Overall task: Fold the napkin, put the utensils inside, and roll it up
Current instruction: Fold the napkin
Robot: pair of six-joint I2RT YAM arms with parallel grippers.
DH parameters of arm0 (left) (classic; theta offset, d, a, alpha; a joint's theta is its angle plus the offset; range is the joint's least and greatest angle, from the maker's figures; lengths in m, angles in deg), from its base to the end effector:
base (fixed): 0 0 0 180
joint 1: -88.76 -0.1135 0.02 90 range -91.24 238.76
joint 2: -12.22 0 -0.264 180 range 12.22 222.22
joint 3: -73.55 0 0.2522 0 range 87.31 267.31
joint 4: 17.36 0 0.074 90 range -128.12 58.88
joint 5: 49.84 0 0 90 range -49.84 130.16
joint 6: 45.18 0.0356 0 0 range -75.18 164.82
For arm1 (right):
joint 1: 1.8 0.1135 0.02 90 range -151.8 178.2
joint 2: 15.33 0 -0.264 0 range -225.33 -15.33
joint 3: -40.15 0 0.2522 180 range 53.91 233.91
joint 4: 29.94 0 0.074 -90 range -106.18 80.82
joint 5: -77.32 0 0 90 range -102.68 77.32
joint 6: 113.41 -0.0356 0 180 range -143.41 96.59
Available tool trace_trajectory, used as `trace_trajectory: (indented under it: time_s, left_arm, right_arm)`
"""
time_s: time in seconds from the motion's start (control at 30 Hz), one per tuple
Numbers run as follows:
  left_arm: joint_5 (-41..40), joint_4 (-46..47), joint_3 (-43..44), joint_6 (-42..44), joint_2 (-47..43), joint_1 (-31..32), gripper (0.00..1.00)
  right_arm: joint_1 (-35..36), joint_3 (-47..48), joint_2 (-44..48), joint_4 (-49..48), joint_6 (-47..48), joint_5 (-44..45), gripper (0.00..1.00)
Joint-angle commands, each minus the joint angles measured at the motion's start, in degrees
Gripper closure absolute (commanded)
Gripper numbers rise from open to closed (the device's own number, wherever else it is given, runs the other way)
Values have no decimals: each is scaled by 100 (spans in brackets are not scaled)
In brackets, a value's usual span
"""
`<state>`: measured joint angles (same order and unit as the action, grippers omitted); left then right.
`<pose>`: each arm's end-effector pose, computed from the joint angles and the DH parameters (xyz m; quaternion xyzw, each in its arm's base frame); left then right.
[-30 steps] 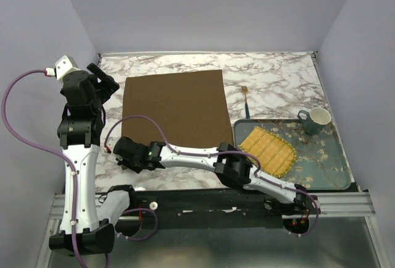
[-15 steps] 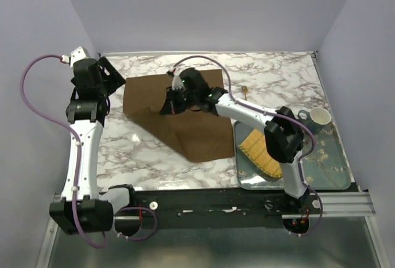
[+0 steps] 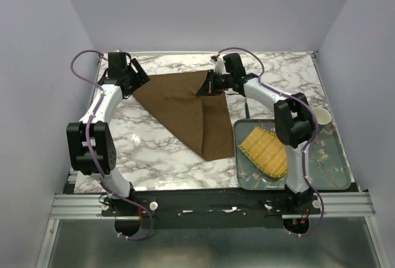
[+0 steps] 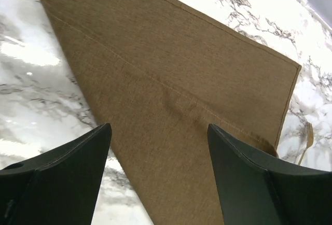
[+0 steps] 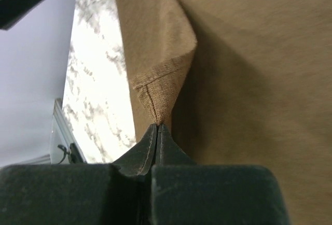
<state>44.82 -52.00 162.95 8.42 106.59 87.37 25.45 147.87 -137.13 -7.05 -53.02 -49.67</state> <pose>0.3757 0.0062 0.2851 -0.2764 0.8610 -0.1630 0.3946 0.4219 0.2414 0.2149 -0.1241 0.8513 0.4512 0.2372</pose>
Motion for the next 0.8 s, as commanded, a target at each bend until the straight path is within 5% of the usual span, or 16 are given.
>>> trace_trajectory:
  time_s: [0.0,0.77]
  left_arm:
    - [491,401,460,-332,581,25,17]
    - [825,823,927,-596,1479,24,17]
  right_arm:
    - [-395,545,-564,256,209,-370,94]
    - [-931,2813,-1865,916,280,-150,88]
